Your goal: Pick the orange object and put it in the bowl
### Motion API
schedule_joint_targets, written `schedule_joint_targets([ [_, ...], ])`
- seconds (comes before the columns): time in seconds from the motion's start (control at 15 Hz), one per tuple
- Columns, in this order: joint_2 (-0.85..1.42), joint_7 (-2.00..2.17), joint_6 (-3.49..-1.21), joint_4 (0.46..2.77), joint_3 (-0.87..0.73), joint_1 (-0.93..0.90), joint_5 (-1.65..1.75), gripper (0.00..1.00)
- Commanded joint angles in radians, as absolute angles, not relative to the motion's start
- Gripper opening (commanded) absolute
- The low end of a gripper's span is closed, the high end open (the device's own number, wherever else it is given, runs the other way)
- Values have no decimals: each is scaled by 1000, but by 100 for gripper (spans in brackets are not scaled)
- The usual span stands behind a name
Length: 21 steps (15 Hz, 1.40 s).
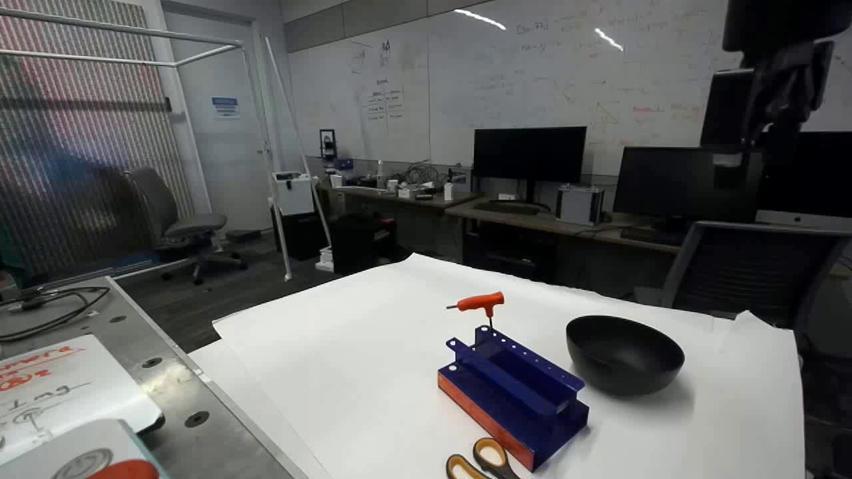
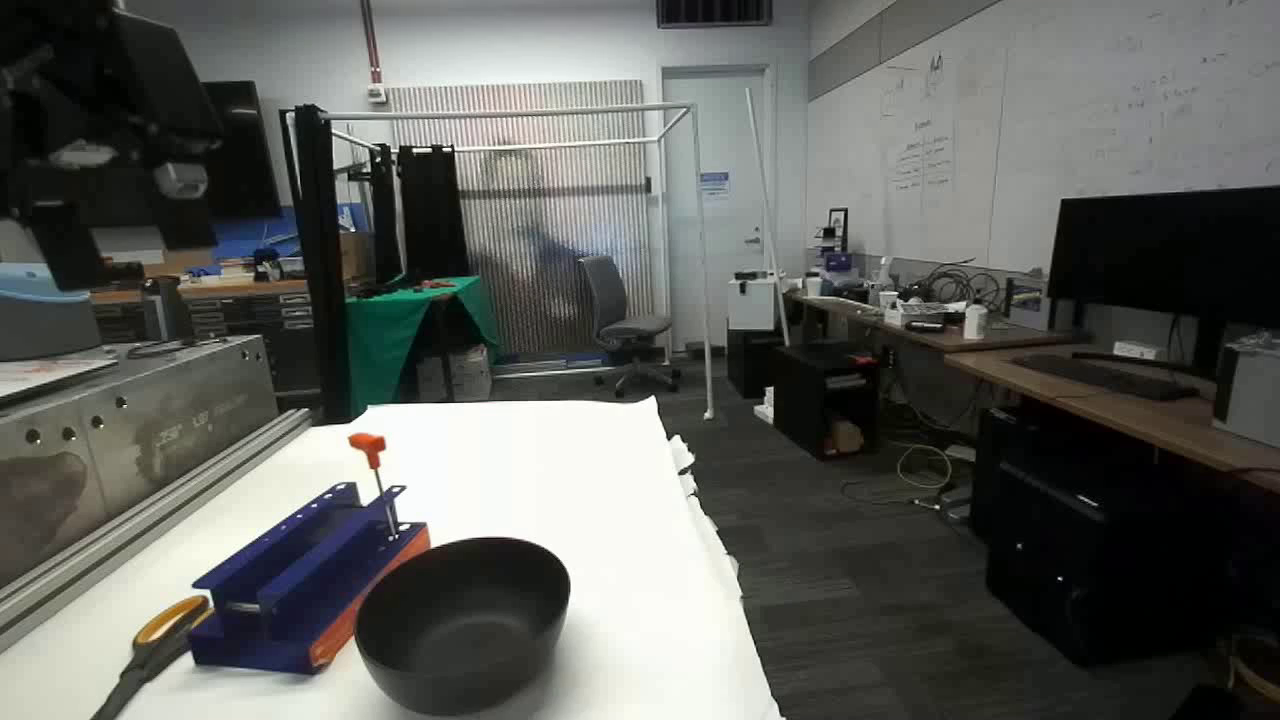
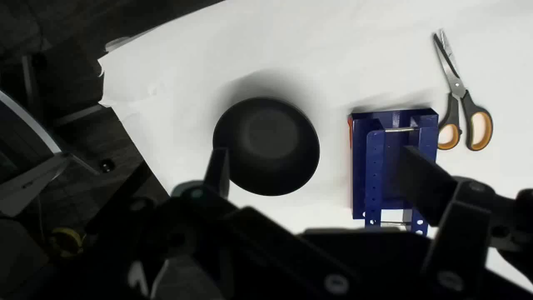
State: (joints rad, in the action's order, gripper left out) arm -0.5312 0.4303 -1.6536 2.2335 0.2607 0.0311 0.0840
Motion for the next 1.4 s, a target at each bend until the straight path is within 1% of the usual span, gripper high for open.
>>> schedule_joint_targets([
  [0.0,-527,440,-1652,2228,242,6,94,100],
  [0.47,-535,440,-1652,2219,242,7,94,100],
  [0.93,-143,100,-1946,1974,173,-19,182,100],
  [1.07,-10,5,-1952,1871,154,-31,151,100],
  [1.13,55,-39,-1940,1818,173,-9,134,100],
  [1.2,122,-91,-1915,1763,141,-39,107,100],
  [1.33,232,-179,-1862,1664,138,-41,67,100],
])
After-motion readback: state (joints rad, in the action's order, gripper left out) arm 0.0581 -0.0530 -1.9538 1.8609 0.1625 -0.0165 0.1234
